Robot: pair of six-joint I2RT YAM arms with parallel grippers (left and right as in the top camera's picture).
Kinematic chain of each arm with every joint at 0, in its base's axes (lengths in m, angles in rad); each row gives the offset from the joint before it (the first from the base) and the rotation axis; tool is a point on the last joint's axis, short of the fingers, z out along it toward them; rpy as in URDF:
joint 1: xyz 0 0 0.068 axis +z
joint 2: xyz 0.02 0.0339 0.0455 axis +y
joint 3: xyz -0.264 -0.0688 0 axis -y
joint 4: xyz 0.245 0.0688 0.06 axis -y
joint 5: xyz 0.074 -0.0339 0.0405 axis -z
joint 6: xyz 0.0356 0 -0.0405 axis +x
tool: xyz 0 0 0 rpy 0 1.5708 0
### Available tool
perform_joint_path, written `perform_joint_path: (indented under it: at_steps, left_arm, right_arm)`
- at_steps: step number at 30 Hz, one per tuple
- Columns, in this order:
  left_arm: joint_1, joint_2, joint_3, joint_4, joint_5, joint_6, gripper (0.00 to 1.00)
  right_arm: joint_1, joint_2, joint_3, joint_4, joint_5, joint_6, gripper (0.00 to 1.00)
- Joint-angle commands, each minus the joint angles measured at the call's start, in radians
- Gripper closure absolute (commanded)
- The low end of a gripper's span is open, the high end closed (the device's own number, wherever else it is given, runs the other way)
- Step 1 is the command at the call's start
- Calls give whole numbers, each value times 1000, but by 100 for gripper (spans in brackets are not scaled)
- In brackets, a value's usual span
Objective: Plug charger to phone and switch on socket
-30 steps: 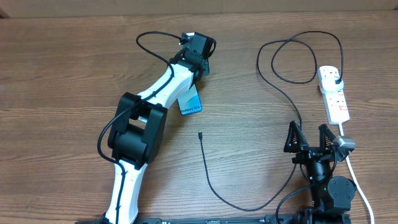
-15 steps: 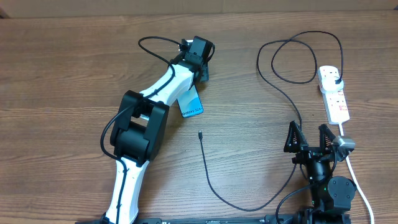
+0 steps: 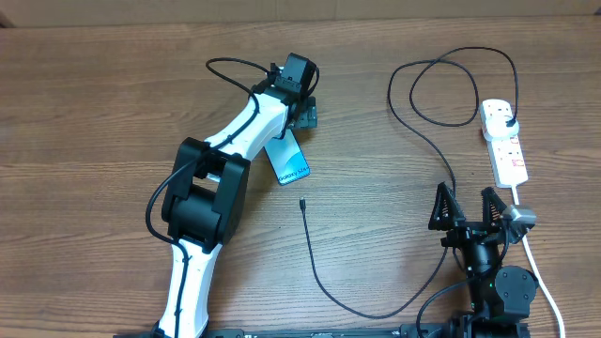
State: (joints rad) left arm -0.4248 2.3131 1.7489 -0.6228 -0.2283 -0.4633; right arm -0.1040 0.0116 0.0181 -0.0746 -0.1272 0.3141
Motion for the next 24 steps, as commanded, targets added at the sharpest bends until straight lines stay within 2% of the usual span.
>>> perform_joint_path:
  at_steps: [1,9,14,20,24]
  left_arm:
    - [19,40,-26,-53,-28,29,0]
    - [23,40,-26,-207,-14,-47,0]
    - [24,40,-26,-238,-21,-48,0]
    - [35,40,-26,-236,-153,-50,1]
    - [46,40,-26,-262,-89,-50,1]
  right_arm:
    - [5,-9,-10,4,-6,-2,0]
    - [5,-9,-10,4,-6,-2,0]
    - [5,-9,-10,4,-6,-2,0]
    - [5,-9,-10,4,-6,-2,0]
    - [5,-9,-10,4,-6,-2,0]
